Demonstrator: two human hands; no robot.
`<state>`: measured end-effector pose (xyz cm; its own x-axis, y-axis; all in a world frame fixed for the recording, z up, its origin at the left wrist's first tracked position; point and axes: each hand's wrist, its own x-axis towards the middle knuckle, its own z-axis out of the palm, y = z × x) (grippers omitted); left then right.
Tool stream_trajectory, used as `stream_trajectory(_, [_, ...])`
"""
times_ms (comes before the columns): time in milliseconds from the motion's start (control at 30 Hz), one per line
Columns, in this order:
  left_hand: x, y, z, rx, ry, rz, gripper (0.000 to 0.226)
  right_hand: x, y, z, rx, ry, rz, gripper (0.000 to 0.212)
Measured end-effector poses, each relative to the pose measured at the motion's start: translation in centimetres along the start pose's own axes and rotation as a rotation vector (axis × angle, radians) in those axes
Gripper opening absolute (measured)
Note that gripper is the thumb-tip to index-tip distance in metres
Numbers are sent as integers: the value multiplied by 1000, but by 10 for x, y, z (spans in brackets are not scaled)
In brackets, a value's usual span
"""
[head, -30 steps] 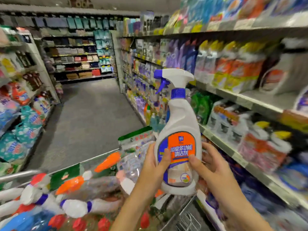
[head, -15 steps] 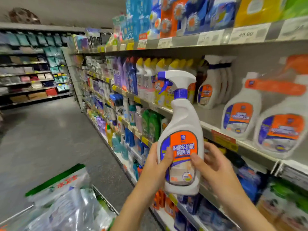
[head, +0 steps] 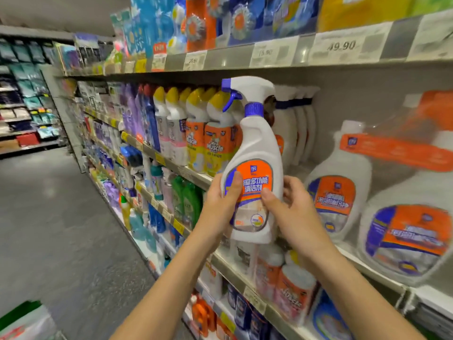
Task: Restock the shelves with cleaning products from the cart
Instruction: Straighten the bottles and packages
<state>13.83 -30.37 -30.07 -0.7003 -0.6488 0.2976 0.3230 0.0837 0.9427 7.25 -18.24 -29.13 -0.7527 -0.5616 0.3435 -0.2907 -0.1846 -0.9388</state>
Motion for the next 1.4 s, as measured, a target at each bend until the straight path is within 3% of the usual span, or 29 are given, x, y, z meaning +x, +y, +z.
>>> stream_trajectory(167, [70,-11,7,6,-59,24,12,52,8,10,-104,133,-20,25])
stream_trajectory(267, [109,-16,13,100,-123,95,18,82,14,16,-218,217,45,15])
stream_trajectory(333, [130,-24,17,129,-154,126,23,99,19,20,-289,252,75,24])
stream_trajectory(567, [174,-50,40,355,-112,154,87,131,42,21,-464,202,228,56])
stream_trajectory(667, [181,-61,50,549,-35,220,95,140,49,17,-581,181,292,32])
stream_trajectory(767, [188,-68,53,577,-22,205,96,151,53,15,-781,197,280,14])
stream_trajectory(900, [197,-70,55,549,-28,237,92,162,51,21,-589,199,299,45])
stream_trajectory(1233, [206,-74,65,530,40,329,99,183,63,26,-624,312,235,46])
stream_trajectory(1400, [219,-76,69,525,-29,305,84,193,70,24,-649,339,211,56])
